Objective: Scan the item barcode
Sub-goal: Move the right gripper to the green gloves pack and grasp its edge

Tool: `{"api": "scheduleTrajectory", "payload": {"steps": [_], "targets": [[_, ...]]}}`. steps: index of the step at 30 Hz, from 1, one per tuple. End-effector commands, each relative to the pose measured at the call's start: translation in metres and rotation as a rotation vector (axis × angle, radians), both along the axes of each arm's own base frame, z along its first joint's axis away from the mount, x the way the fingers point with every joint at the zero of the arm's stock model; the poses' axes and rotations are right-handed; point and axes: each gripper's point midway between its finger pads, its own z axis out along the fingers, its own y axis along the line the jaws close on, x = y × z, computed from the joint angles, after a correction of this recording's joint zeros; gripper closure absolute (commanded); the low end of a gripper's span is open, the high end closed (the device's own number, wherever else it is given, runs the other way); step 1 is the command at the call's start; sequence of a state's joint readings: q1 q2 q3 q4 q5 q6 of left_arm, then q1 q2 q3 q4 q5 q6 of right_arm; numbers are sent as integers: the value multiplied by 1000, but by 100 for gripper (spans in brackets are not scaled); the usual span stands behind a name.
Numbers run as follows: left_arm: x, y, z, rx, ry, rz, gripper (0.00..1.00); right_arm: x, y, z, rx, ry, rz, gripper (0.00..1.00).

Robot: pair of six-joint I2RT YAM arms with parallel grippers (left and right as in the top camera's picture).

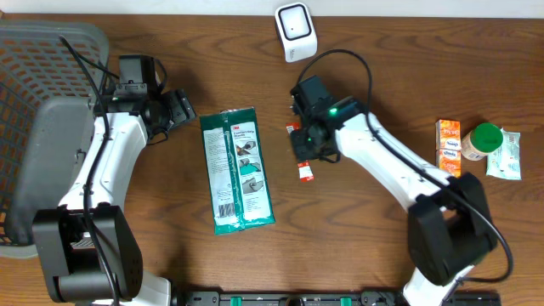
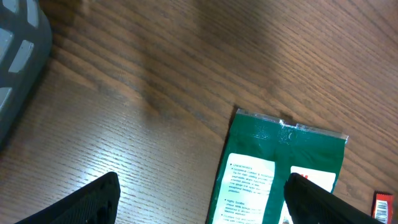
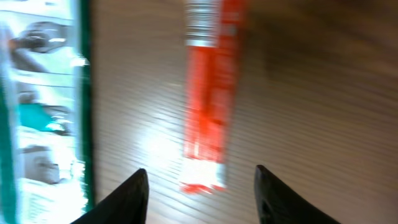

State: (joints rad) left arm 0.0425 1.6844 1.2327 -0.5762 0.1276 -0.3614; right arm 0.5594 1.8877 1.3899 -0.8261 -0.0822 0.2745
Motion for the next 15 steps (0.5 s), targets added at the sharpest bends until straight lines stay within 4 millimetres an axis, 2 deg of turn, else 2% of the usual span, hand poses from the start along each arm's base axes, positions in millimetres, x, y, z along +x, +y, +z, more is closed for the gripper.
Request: {"api": "scheduleTrajectory", "payload": {"steps": [1, 9, 12, 15], "targets": [[0, 5, 0, 9, 1, 12, 15, -25, 39, -8, 137, 94, 108, 54], [0, 5, 0, 9, 1, 12, 15, -26, 80, -3, 263, 74, 130, 61], [0, 5, 0, 9, 1, 12, 15, -30, 89, -1, 336, 117, 147, 54], [0, 5, 1, 9, 0, 12, 15, -29, 88, -4, 356, 130, 162, 48]]}}
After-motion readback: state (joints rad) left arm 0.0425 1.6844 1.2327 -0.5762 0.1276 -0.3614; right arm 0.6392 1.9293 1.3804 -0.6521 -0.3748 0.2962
